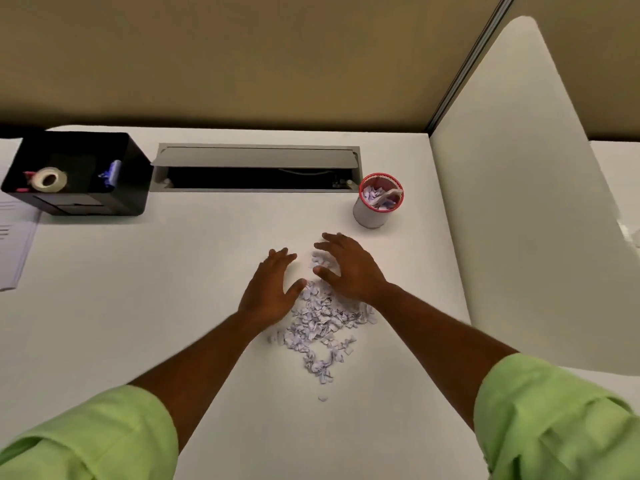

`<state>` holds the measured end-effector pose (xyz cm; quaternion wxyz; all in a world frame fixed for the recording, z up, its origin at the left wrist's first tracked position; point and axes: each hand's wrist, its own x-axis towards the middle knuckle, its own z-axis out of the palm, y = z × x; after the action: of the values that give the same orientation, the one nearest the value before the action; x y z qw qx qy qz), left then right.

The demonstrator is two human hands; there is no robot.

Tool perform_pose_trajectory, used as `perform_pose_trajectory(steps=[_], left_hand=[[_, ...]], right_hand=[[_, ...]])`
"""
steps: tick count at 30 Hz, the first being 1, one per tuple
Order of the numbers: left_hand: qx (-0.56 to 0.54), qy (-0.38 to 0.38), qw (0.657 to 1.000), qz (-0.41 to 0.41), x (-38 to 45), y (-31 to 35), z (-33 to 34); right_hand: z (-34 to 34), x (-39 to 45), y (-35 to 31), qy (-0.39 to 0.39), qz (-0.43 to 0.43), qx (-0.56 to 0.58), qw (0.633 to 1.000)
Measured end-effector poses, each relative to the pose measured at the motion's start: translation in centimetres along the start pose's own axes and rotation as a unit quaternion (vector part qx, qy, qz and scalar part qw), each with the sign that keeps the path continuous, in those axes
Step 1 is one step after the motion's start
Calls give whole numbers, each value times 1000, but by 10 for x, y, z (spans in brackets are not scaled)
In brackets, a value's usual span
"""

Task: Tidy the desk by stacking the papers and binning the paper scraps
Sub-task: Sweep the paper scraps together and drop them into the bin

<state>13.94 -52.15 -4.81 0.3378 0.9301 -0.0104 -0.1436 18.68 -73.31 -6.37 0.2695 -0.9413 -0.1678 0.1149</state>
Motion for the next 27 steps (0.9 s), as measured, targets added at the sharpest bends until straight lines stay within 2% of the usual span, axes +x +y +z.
perform_pose_trajectory(steps=[4, 10, 12, 13, 15, 16, 18, 19, 27], left_hand=[[1, -38, 998, 47, -34, -29, 16], [29, -82, 990, 109, -64, -40, 30], [16, -78, 990, 119, -70, -43, 26], [16, -69, 990, 119, -72, -45, 23], [27, -47, 993, 104, -76, -51, 18], [39, -41, 994, 95, -78, -54, 17], [68, -45, 993, 88, -81, -57, 19], [79, -51, 992, 89, -81, -56, 21], [81, -168, 967, 176, -61, -29, 30]], right_hand=[[19, -14, -7, -65, -54, -78, 993], [31, -71, -20, -47, -57, 7, 997], [21, -86, -24, 6, -37, 44, 998], [18, -91, -23, 57, -17, 58, 997], [19, -100, -12, 153, 49, 66, 985], [22, -105, -5, 174, 92, 60, 979], [36, -117, 2, 158, 160, 42, 973], [45, -121, 1, 141, 168, 36, 975], [68, -113, -47, 75, 77, 124, 986]])
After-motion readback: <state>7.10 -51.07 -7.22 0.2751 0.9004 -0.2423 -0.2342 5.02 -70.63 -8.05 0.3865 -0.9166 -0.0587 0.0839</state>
